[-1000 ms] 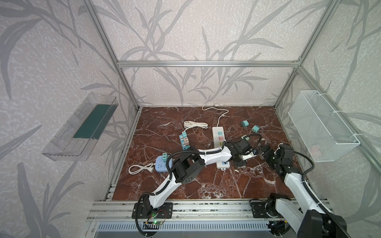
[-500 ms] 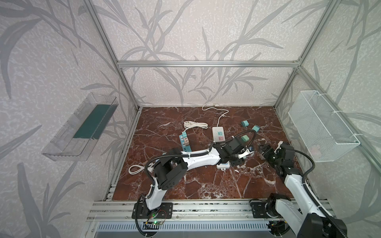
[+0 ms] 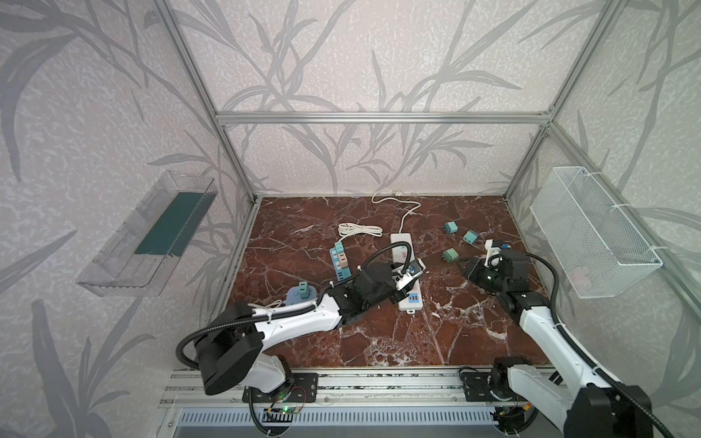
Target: Insert the plug
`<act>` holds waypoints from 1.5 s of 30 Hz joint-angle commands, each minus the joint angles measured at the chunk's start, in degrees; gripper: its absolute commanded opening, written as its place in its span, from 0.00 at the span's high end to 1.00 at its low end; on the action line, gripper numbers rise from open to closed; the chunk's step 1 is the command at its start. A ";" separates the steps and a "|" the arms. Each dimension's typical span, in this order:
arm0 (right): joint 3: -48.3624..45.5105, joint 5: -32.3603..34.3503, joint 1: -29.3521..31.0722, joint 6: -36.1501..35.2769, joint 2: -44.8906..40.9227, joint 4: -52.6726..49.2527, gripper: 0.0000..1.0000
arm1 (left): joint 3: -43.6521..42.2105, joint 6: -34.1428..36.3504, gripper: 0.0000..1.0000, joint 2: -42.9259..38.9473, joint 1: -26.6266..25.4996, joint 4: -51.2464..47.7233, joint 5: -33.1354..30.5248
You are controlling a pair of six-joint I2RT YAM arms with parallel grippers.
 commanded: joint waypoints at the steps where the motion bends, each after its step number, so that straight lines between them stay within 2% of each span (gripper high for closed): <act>1: 7.45 0.52 5.38 -4.53 -0.10 -6.11 0.63 | -3.00 2.70 1.00 -3.94 0.40 10.31 -3.37; 3: 11.45 -0.66 8.17 -6.51 0.74 -8.76 0.68 | -5.01 3.02 1.00 -4.62 0.68 13.23 -3.72; 7: 18.29 -4.12 14.00 -10.65 3.11 -13.45 0.68 | -5.57 2.36 1.00 -5.18 0.85 13.10 -2.10; 11: 20.71 -5.94 19.55 -12.10 2.43 -14.09 0.55 | -5.04 0.74 1.00 -6.24 0.69 12.05 -1.90; 14: 23.01 -6.50 22.32 -13.33 3.21 -16.27 0.53 | -5.27 0.50 1.00 -7.18 0.42 12.60 -1.81; 20: 26.93 -7.61 25.49 -16.11 8.02 -19.47 0.52 | -5.27 1.03 1.00 -7.74 0.25 11.99 -0.73; 26: 28.03 -9.21 26.12 -15.73 10.47 -18.78 0.51 | -5.29 1.20 1.00 -8.27 0.24 11.86 -0.50; 32: 27.57 -12.04 26.28 -14.86 10.93 -17.88 0.61 | -5.33 1.29 1.00 -8.01 0.24 12.02 -0.67; 39: 27.00 -13.79 26.23 -14.23 10.84 -17.11 0.88 | -5.18 0.67 1.00 -8.05 0.20 12.11 -1.12; 40: 27.10 -13.57 26.28 -14.19 10.94 -17.18 0.94 | -5.26 0.52 0.97 -8.08 0.15 12.34 -1.74; 41: 27.17 -13.25 26.28 -14.07 10.87 -17.08 0.98 | -5.27 0.50 0.84 -8.22 0.07 12.43 -2.22; 43: 27.28 -12.00 26.22 -13.82 10.64 -16.87 1.00 | -5.35 0.26 0.56 -8.41 -0.02 12.78 -3.27; 45: 27.60 -10.29 26.25 -13.70 10.42 -16.91 1.00 | -5.31 0.06 0.38 -8.56 -0.20 13.36 -5.10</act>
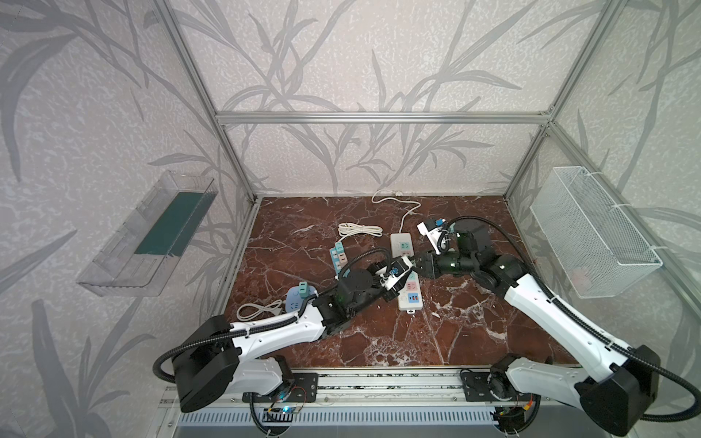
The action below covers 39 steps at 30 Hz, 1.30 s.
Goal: Insert the plug
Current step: 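Close the right gripper on the green adapter while the left gripper releases it, then carry the green adapter over the white strip with the right gripper while the left withdraws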
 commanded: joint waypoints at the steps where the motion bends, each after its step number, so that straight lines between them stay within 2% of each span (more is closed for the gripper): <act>1: 1.59 2.01 0.15 1.16 -0.74 0.65 1.00 | 0.12 -0.07 0.32 -2.03 -0.48 3.53 -3.56; 3: 1.84 4.79 0.22 1.39 -0.92 0.78 1.00 | 0.56 -1.10 0.29 -2.08 -0.65 3.72 -6.82; 6: 2.67 11.15 0.16 1.92 -0.71 0.58 1.00 | 3.36 -5.30 0.29 -1.96 -0.66 0.88 -16.17; 11: 5.06 27.35 0.28 1.47 2.18 -0.82 1.00 | 8.15 -15.09 0.26 -2.98 -0.42 -6.84 -33.61; 14: 6.56 34.30 0.30 0.55 6.69 -0.48 1.00 | 10.78 -24.81 0.20 -4.37 0.96 -15.44 -39.88; 17: 9.02 38.43 0.33 -0.77 12.74 0.22 1.00 | 12.25 -35.61 0.19 -5.66 3.62 -23.35 -36.45; 20: 11.83 40.77 0.24 -1.91 19.29 0.96 1.00 | 13.80 -43.40 0.19 -5.53 6.44 -28.67 -30.84; 25: 16.23 42.48 -0.12 -2.63 27.93 2.81 1.00 | 14.10 -52.20 0.20 -5.50 12.20 -31.24 -21.94; 30: 21.69 41.64 -0.91 -2.47 36.35 1.99 1.00 | 13.15 -53.97 0.21 -5.31 13.34 -30.74 -20.66; 39: 26.34 42.06 -1.12 -3.00 43.26 1.61 1.00 | 12.46 -54.49 0.21 -6.02 14.89 -29.41 -17.97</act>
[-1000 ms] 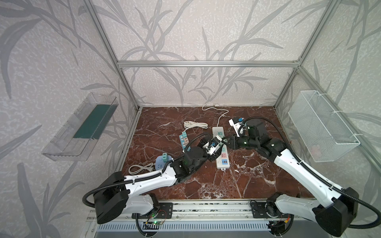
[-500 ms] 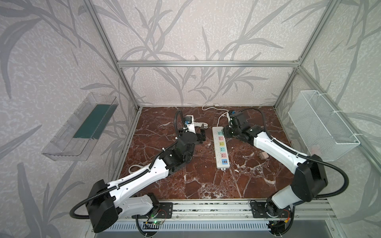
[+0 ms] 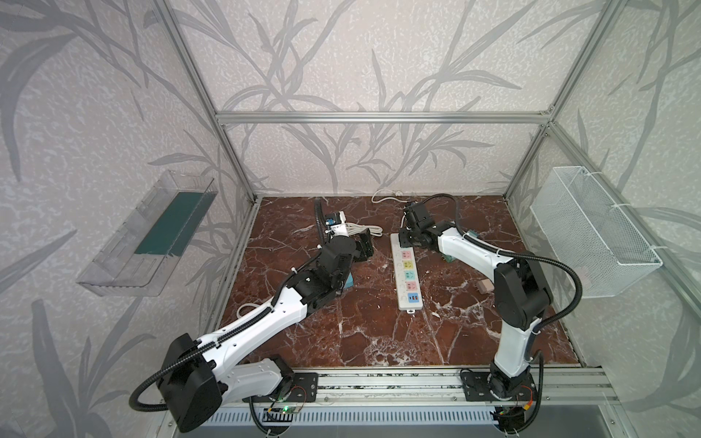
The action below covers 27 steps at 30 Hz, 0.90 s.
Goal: Insert the plug
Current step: 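Carry the green adapter over the white strip with the right gripper while the left withdraws, then lower the green adapter into the white strip's end socket with the right gripper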
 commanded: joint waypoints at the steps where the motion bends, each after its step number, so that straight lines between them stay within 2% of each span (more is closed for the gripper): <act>1: 2.84 1.27 -0.36 -0.70 1.54 0.16 1.00 | -0.44 -2.39 0.21 -0.77 0.66 -0.03 0.77; 7: 4.30 2.67 -0.81 0.70 3.52 -2.35 1.00 | -0.71 -2.85 0.21 -0.50 0.89 0.25 1.71; 27: 4.96 -1.23 -1.94 3.06 5.70 -5.08 1.00 | -0.84 -3.31 0.21 -0.28 1.24 0.24 2.17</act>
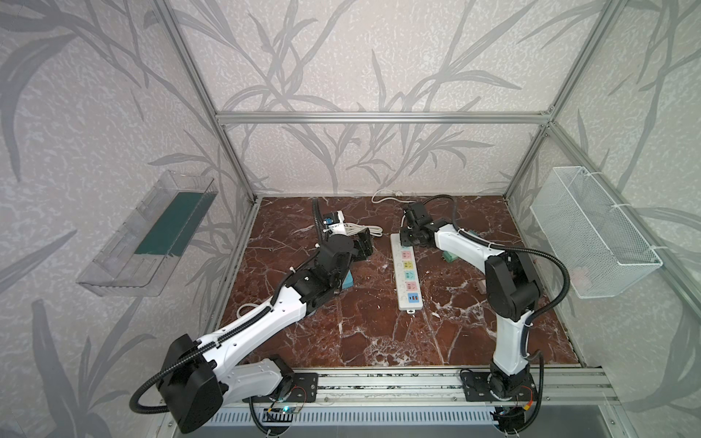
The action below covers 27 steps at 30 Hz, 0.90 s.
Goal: Insert the plug
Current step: 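Lower the green adapter into the white strip's end socket with the right gripper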
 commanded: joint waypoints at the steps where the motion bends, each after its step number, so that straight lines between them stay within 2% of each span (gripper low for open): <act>1: 1.60 -1.17 -0.17 1.02 1.04 -3.18 1.00 | -0.82 -1.58 0.21 -0.30 0.34 0.27 -0.28; 27: 2.12 -0.09 1.53 2.58 2.25 -4.30 1.00 | -0.76 -2.03 0.21 -1.34 0.71 0.36 0.36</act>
